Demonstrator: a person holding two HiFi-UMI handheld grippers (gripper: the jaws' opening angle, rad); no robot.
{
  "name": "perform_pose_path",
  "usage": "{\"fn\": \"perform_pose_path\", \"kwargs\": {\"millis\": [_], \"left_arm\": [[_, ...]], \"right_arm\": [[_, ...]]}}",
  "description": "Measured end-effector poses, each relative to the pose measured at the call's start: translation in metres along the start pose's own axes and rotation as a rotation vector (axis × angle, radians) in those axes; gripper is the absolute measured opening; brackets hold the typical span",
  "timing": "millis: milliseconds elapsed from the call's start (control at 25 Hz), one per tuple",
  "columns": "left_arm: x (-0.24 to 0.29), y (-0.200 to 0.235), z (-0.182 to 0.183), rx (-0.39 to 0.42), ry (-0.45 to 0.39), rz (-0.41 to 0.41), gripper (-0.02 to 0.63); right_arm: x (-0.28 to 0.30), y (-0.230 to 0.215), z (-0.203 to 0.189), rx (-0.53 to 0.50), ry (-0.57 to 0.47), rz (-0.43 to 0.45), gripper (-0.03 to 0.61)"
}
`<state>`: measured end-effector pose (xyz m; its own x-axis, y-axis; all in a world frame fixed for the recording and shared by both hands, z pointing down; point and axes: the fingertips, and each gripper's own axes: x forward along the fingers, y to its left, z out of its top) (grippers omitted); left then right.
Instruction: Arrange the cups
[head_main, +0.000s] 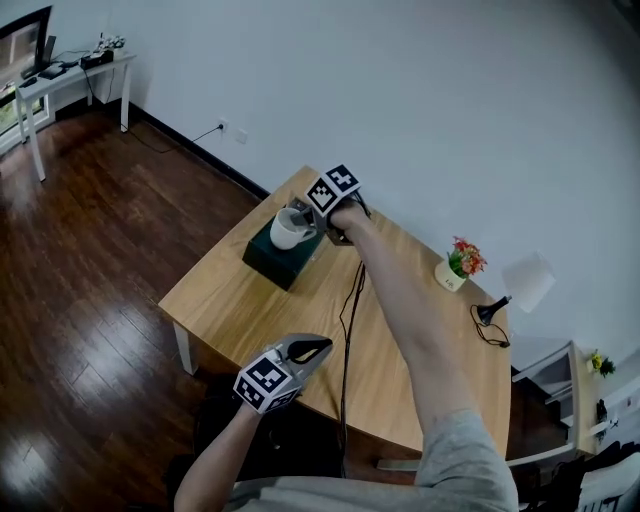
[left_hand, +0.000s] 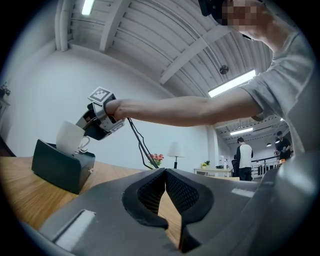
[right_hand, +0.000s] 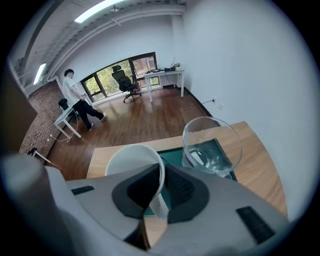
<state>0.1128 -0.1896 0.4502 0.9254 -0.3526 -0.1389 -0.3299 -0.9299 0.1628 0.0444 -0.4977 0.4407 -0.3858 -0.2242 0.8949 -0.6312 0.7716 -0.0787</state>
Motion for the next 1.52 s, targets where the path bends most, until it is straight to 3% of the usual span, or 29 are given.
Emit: {"fn": "perform_pose_path", "kwargs": {"millis": [240, 480, 800, 1080, 1200, 1320, 1400, 1520], "left_arm": [[0.001, -0.002, -0.001, 0.004, 0.002, -0.002, 0.012], [0.001, -0.003, 0.000, 0.013, 0.008, -0.005, 0.012], [0.002, -0.004, -0.006, 0.032, 0.027, 0.002, 0.011], [0.002, 0.001, -0.008, 0.024, 0.029, 0.024, 0.011], [0.000, 0.005, -0.004, -0.012, 0.009, 0.030, 0.011], [-0.001, 0.007, -0.003, -0.037, -0.002, 0.029, 0.011], [-0.002, 0.008, -0.003, -0.044, -0.001, 0.027, 0.011], [-0.006, 0.011, 0.000, -0.071, -0.010, 0.012, 0.011]], "right_arm": [[0.011, -0.006, 0.004, 0.068, 0.020, 0.038, 0.040], [0.009, -0.002, 0.004, 0.110, -0.034, 0.053, 0.055], [0.003, 0.001, 0.007, 0.047, -0.108, -0.013, 0.080], [-0.034, -0.001, 0.007, 0.022, -0.237, -0.035, 0.080], [-0.077, 0.008, 0.007, -0.017, -0.386, -0.031, 0.075], [-0.146, 0.046, -0.005, -0.034, -0.699, 0.087, 0.060], [-0.190, 0.074, -0.034, -0.051, -0.898, 0.140, 0.037], [-0.224, 0.101, -0.104, -0.052, -1.070, 0.125, 0.037]]}}
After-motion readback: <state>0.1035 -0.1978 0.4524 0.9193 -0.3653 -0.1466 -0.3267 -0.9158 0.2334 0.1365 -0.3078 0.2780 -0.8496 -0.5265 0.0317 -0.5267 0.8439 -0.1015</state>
